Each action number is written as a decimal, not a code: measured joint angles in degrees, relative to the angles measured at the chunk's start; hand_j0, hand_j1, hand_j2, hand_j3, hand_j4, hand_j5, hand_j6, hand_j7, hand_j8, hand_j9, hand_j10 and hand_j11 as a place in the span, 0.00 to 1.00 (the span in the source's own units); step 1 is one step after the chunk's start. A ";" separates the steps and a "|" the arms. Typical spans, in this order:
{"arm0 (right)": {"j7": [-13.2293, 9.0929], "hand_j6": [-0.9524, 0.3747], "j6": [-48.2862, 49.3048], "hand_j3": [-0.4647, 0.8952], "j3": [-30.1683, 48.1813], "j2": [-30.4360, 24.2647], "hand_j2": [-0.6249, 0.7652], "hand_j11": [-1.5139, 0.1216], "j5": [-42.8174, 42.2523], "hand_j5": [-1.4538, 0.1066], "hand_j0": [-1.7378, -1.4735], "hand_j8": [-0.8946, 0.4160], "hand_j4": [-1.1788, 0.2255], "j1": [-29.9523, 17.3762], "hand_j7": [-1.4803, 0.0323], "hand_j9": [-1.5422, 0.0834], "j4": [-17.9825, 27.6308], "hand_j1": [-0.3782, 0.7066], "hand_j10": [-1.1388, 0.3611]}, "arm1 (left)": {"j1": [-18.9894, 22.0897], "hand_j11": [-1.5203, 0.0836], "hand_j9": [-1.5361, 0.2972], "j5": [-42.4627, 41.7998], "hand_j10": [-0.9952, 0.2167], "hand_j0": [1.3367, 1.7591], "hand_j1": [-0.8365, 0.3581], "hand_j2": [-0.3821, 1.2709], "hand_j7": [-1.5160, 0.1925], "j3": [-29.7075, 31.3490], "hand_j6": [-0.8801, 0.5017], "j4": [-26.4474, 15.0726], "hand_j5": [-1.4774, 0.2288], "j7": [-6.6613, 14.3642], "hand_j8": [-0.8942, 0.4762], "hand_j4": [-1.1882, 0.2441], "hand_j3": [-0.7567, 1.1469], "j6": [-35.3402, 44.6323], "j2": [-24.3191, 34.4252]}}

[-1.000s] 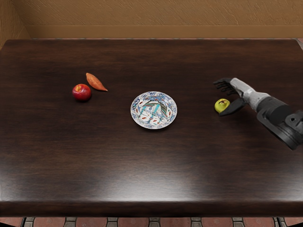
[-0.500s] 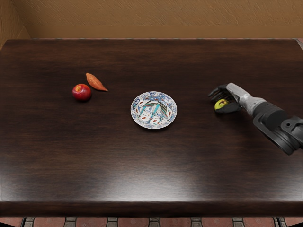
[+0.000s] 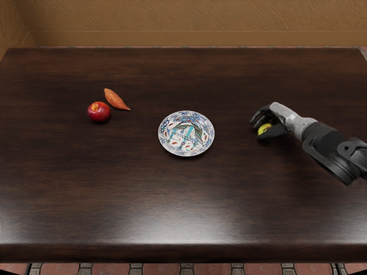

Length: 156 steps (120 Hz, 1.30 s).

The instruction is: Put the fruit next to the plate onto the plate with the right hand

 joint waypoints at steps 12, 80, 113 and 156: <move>-2.86 0.19 0.10 0.34 0.04 -0.52 0.57 0.36 0.08 0.36 0.32 0.34 0.34 1.87 0.38 0.39 2.82 0.68 0.49 | 0.03 0.95 0.84 0.00 0.82 0.76 0.99 0.23 0.89 0.01 0.64 0.01 0.87 0.00 0.65 0.83 0.40 -0.01 0.00; -7.48 0.18 2.04 0.34 2.77 13.05 0.60 0.35 -0.27 0.31 0.32 0.36 0.34 7.23 0.36 0.37 4.67 0.70 0.49 | 0.05 0.95 0.84 -0.01 0.82 0.76 0.99 0.23 0.89 0.02 0.64 0.02 0.87 0.00 0.65 0.83 0.40 0.00 0.00; -6.97 0.18 1.69 0.34 2.25 22.67 0.53 0.35 -3.07 0.31 0.32 0.33 0.35 7.21 0.37 0.37 -2.06 0.65 0.48 | 0.03 0.95 0.84 -0.01 0.82 0.76 0.99 0.23 0.89 0.01 0.64 0.01 0.87 0.00 0.65 0.83 0.40 0.01 0.00; -9.24 0.58 3.80 0.34 2.05 17.56 0.46 0.78 -3.24 0.77 0.31 0.58 0.71 11.90 0.82 0.80 -3.85 0.18 0.67 | 0.00 0.95 0.84 -0.01 0.82 0.76 0.99 0.23 0.89 0.00 0.64 0.02 0.87 0.00 0.65 0.83 0.40 0.00 0.00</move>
